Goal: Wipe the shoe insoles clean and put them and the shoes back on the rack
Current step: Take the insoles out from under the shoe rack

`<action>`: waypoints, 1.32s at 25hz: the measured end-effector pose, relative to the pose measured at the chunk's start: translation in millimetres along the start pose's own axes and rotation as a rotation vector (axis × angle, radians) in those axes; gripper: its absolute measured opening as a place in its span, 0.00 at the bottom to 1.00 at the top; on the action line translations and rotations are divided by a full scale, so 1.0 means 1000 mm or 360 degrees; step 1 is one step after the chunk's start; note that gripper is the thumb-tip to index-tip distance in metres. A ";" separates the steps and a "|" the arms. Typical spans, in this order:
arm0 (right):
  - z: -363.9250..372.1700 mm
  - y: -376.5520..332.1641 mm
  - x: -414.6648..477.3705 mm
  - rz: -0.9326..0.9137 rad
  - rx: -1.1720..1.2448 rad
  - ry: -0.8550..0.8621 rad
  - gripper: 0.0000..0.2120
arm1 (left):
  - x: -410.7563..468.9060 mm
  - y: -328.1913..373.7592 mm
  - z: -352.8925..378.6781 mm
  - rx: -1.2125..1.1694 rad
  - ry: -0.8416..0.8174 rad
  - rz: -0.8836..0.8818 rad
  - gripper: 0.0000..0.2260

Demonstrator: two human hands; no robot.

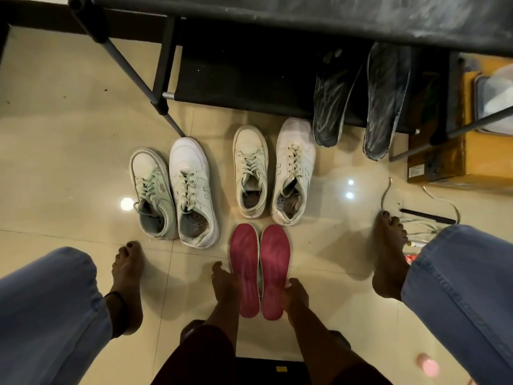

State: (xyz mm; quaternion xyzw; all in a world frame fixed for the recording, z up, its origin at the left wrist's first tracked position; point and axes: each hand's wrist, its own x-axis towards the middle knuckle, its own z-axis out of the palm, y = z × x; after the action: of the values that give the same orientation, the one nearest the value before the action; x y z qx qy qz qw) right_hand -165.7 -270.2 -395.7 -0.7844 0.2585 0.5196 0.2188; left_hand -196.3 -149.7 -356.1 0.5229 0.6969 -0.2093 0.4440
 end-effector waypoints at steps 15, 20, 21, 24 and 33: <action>-0.224 -0.180 -0.047 -0.0933 -0.0034 0.1316 0.21 | -0.097 0.272 0.041 0.0342 0.0342 0.1538 0.27; -0.260 -0.225 -0.007 -0.0539 0.0145 0.0976 0.34 | -0.092 0.330 0.084 0.0824 0.0238 0.1294 0.45; -0.261 -0.228 0.003 -0.0500 0.0188 0.0925 0.36 | -0.089 0.332 0.093 0.0869 0.0219 0.1254 0.48; -0.265 -0.236 0.024 -0.0546 0.0305 0.0825 0.38 | -0.086 0.336 0.108 0.0833 0.0206 0.1200 0.52; -0.214 -0.150 -0.023 -0.0619 0.0628 0.0838 0.33 | -0.110 0.246 0.090 0.0209 -0.0043 0.1283 0.47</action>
State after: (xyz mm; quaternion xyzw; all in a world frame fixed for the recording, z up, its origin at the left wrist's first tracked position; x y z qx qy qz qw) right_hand 71.5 -281.6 -284.8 -0.8682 0.2472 0.1892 0.3864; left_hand 71.4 -187.6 -268.3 0.7786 0.4153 -0.0695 0.4653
